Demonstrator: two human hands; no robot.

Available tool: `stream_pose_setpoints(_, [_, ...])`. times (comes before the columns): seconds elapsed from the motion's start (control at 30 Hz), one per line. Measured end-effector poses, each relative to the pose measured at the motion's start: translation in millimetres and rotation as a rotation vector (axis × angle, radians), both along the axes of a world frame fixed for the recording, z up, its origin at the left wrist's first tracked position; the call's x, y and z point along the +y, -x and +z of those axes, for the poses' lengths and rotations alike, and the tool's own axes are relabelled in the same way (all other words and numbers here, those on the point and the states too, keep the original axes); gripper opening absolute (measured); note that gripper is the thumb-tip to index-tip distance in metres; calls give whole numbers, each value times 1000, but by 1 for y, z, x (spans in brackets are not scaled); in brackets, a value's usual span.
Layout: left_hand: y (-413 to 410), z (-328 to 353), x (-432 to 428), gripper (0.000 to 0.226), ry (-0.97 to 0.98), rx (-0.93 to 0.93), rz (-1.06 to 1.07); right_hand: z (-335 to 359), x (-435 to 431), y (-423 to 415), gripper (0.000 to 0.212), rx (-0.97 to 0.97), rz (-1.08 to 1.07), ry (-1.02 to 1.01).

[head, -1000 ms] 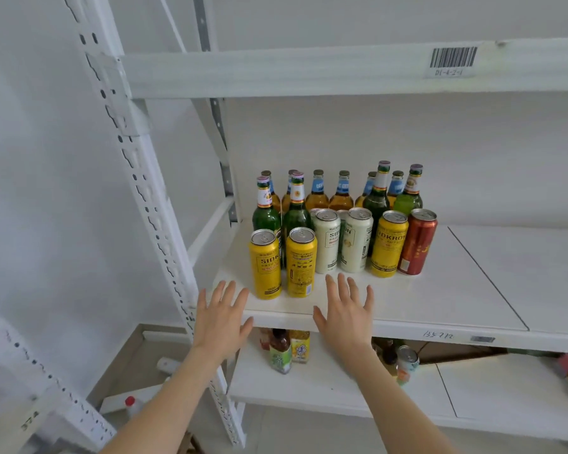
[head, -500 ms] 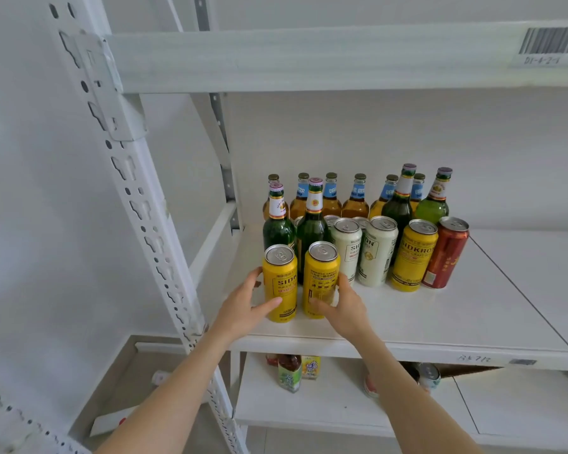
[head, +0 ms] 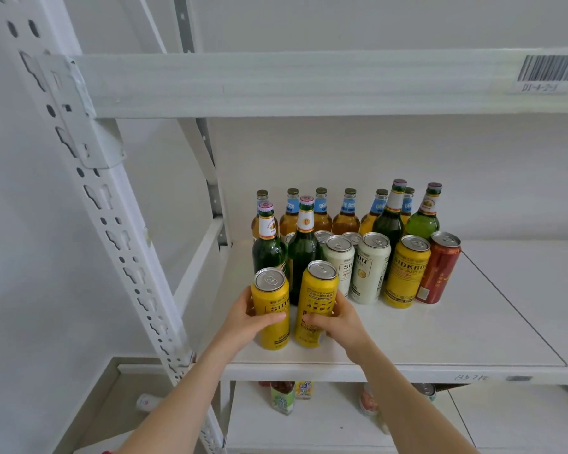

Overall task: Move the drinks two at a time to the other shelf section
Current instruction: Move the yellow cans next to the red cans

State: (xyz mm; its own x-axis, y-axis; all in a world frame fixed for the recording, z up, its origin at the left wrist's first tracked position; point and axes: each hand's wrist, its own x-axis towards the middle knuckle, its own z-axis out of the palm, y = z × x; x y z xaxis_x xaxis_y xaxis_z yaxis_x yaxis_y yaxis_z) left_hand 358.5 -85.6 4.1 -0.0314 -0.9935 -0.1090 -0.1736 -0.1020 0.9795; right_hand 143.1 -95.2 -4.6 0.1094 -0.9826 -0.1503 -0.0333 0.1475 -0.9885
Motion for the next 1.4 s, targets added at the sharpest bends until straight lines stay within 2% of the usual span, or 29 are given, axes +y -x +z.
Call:
stream_pose_setpoints(0.1, [3,1,7,50,-22,77,70,4,11,1,41,-59,-35,-47])
stream_pose_setpoints(0.2, [7,2,19,45,-73,152,129,3,24,1,35,-111,-77,-82])
stream_pose_setpoints(0.3, [11,0,32,48,-108,205,168,3,38,2,35,-126,-95,-106])
stream_pose_setpoints(0.53, [19,-5,69,33,-170,246,200,3,81,14,30,-151,-104,-124])
stream_pose_setpoints(0.67, [24,-8,93,27,-201,267,223,-1,107,26,35,-167,-138,-157])
stream_pose_setpoints(0.8, [31,-12,113,28,-229,281,262,-2,135,42,30,-157,-172,-182])
stream_pose_setpoints(0.97, [52,-9,135,32,-237,291,248,-3,163,69,34,-156,-221,-215])
stream_pose_setpoints(1.07, [71,-5,141,41,-244,271,241,-1,172,89,34,-168,-236,-225])
stream_pose_setpoints(1.17, [96,-3,140,49,-260,243,230,1,174,114,37,-147,-241,-227])
stream_pose_setpoints(1.4, [177,-1,139,55,-277,226,241,13,172,190,27,-114,-217,-219])
